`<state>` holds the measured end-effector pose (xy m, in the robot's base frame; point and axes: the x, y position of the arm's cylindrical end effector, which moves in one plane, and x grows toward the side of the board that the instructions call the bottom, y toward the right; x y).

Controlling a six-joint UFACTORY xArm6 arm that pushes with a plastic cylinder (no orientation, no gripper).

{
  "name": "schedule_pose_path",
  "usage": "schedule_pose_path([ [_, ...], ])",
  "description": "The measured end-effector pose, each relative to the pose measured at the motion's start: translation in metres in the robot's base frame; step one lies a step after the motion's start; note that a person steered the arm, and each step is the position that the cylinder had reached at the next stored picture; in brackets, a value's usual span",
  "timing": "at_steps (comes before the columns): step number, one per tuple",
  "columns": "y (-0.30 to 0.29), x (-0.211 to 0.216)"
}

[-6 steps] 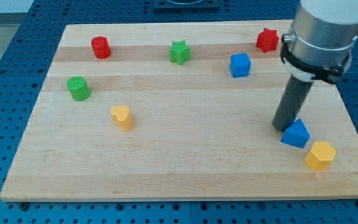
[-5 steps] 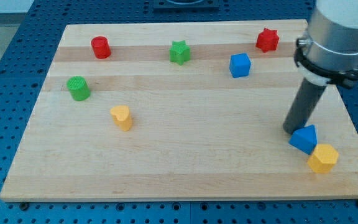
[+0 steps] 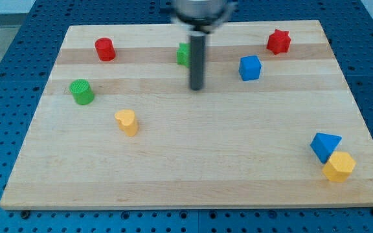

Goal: Push the yellow heart into yellow hexagon

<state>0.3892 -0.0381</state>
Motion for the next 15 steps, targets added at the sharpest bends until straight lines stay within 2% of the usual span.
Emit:
schedule_pose_path([
  [1, -0.071, 0.036],
  [2, -0.091, 0.067],
  [4, -0.03, 0.123],
  [5, -0.025, 0.125],
  [6, -0.048, 0.064],
  [7, -0.104, 0.038],
  [8, -0.164, 0.058],
  [9, -0.171, 0.09],
  [10, -0.165, 0.125],
  [11, -0.121, 0.144],
  [13, 0.031, 0.144],
  [15, 0.007, 0.131],
])
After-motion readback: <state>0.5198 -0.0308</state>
